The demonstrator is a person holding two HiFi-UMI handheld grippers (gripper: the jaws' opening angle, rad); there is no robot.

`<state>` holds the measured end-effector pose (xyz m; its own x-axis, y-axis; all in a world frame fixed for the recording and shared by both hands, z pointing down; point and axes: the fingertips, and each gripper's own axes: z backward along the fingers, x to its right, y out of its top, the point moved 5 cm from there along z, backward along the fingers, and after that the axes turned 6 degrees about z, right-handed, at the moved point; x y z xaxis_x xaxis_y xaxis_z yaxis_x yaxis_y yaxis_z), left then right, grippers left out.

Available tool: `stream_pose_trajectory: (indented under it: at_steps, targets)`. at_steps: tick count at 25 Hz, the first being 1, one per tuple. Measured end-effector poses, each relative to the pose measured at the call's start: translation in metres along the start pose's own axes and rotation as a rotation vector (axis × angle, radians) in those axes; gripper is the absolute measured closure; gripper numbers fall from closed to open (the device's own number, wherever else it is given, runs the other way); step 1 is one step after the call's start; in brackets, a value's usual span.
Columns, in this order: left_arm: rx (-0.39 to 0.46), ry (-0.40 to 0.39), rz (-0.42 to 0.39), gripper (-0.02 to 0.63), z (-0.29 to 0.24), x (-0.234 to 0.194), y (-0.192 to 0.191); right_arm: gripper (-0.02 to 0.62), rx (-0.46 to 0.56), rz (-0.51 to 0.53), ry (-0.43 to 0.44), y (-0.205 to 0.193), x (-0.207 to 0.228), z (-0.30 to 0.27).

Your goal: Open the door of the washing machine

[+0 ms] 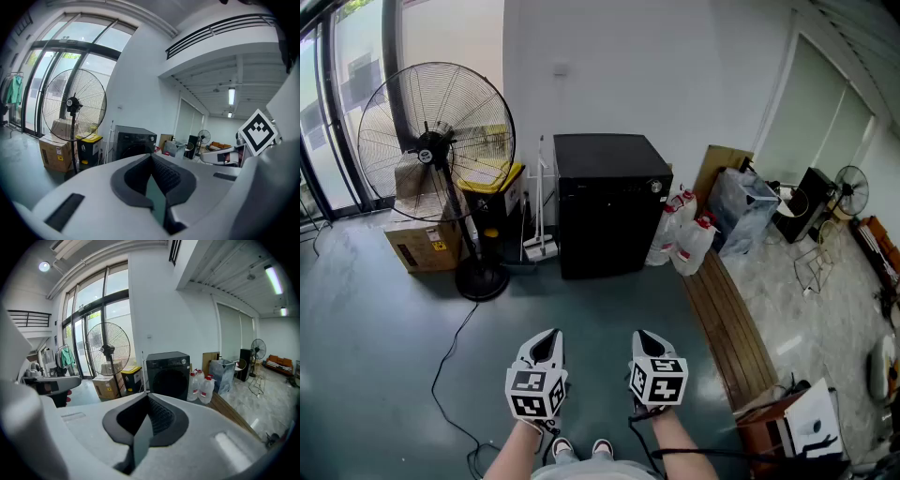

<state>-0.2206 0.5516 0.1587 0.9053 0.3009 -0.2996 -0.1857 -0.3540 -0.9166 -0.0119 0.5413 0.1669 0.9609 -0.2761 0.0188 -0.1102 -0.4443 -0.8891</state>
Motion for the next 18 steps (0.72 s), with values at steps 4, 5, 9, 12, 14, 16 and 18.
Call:
stream_pose_trajectory:
  at_steps: [4,5,9,12,14,16,18]
  targets:
    - [-0.002,-0.003,0.000,0.607,0.002,-0.004,-0.002,0.591,0.004,0.003,0.002,-0.001,-0.006,-0.001]
    - [-0.003,-0.005,-0.001,0.608,0.003,-0.005,-0.003,0.591,0.008,0.004,0.003,-0.001,-0.008,0.000]
    - [-0.010,-0.014,-0.007,0.607,0.007,-0.014,-0.003,0.591,0.012,0.003,0.000,-0.001,-0.018,-0.003]
    - [-0.018,-0.024,-0.012,0.607,0.008,-0.022,0.000,0.591,0.006,-0.018,-0.026,-0.001,-0.022,-0.005]
    - [-0.024,-0.032,-0.013,0.607,0.010,-0.027,0.000,0.591,0.000,-0.037,-0.047,-0.003,-0.024,-0.003]
    - [-0.029,-0.038,-0.010,0.607,0.011,-0.032,-0.001,0.591,-0.010,-0.054,-0.064,-0.007,-0.026,-0.001]
    - [-0.035,-0.041,-0.006,0.607,0.009,-0.037,-0.003,0.591,-0.023,-0.072,-0.073,-0.013,-0.026,-0.002]
